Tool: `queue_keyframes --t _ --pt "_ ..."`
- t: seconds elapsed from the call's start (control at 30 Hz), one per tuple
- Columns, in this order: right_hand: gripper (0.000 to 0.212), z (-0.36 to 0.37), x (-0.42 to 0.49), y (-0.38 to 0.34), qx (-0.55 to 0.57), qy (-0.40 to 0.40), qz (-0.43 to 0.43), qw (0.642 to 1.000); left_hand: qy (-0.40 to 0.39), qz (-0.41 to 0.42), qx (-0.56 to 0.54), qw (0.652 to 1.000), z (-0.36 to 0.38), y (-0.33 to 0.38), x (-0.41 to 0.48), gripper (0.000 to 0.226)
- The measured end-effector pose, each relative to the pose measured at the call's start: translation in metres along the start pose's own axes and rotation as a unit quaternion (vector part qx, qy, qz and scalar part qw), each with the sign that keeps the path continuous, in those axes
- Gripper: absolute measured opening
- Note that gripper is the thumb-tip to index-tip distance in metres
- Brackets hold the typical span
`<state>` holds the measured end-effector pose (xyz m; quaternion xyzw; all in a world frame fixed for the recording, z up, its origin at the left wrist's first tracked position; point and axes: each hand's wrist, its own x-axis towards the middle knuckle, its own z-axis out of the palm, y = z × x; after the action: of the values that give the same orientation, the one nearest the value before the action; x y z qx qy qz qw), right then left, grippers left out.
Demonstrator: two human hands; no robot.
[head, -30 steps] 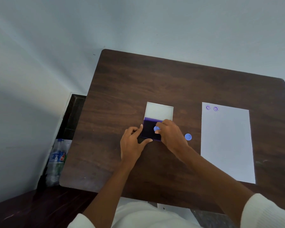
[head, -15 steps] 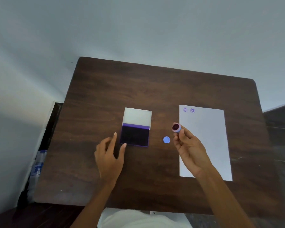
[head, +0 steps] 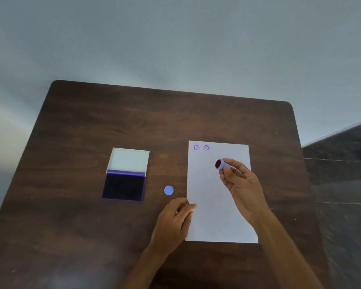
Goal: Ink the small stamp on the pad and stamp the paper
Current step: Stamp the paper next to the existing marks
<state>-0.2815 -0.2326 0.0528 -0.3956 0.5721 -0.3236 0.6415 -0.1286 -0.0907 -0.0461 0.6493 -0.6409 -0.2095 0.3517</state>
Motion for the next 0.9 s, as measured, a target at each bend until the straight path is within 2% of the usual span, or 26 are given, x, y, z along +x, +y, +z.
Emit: queue_keyframes --t 0.1,0.23,0.4,0.63,0.9 --pt "0.039 -0.016 0.016 -0.001 -0.053 0.005 -0.009 0.999 -0.017 -0.002 0.003 1.0 0.014 0.0 0.009 0.023" --pt "0.017 -0.03 0.04 0.0 -0.119 0.048 -0.04 0.991 -0.012 -0.001 0.021 1.0 0.025 -0.003 0.013 0.023" --pt "0.007 -0.024 0.075 -0.001 -0.306 0.122 -0.149 0.932 -0.004 0.002 0.05 0.999 0.032 -0.009 0.009 0.03" --pt "0.012 -0.007 0.112 0.004 -0.449 0.071 -0.207 0.867 -0.01 0.006 0.052 0.999 0.033 -0.012 0.01 0.029" --pt "0.018 -0.001 0.127 0.008 -0.514 0.049 -0.179 0.837 -0.01 0.008 0.058 0.998 0.038 -0.016 0.008 0.03"
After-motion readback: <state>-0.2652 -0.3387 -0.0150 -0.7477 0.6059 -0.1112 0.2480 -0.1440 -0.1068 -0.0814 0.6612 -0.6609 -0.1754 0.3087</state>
